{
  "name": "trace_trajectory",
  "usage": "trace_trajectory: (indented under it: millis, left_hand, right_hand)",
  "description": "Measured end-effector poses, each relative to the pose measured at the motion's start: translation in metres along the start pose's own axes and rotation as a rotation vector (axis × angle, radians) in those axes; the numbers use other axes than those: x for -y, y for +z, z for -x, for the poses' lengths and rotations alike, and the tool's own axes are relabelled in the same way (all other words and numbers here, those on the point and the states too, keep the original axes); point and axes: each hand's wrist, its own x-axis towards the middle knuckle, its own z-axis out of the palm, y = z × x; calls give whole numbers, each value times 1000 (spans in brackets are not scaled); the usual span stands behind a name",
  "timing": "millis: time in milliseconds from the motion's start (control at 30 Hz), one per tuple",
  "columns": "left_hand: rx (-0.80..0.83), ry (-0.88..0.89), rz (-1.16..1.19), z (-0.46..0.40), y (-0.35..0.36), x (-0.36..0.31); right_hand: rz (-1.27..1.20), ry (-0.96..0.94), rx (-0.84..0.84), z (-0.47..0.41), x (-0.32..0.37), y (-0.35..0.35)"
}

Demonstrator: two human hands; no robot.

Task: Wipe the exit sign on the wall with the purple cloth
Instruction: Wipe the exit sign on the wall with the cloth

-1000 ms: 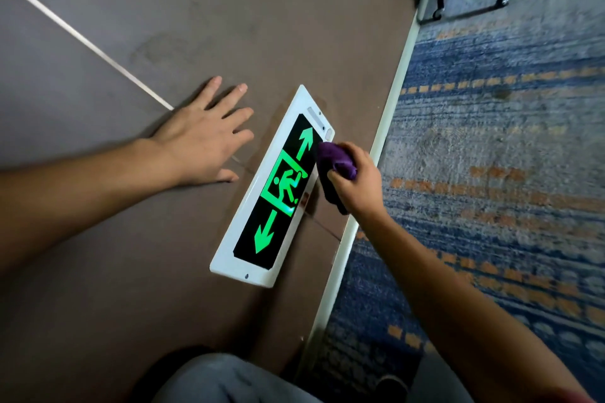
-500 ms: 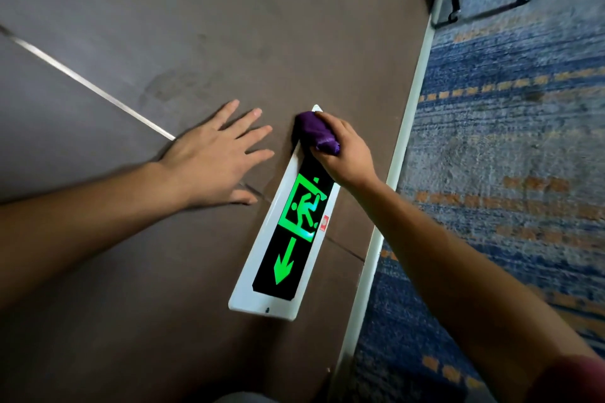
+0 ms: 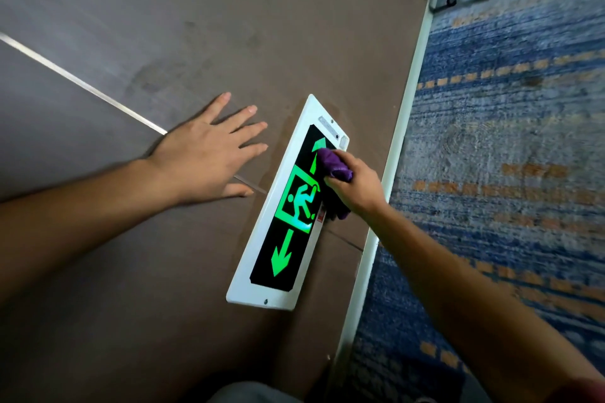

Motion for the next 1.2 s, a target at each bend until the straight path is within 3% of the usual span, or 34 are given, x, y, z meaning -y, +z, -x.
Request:
trace_trajectory:
  millis: [667,933,1067,1200]
  left_hand:
    - [58,37,-37,9,-8,-5]
    - [-17,87,4,11,2,-3]
    - [-18,91,21,11,3,-3]
    - [-9,85,31,9,2,-2]
  right_hand:
    - [94,-143,85,190,-22,100]
    - [-7,-204,120,202,-10,101]
    - [-133,-319,-32,184,19,94]
    - [-32,-420,4,163,41,90]
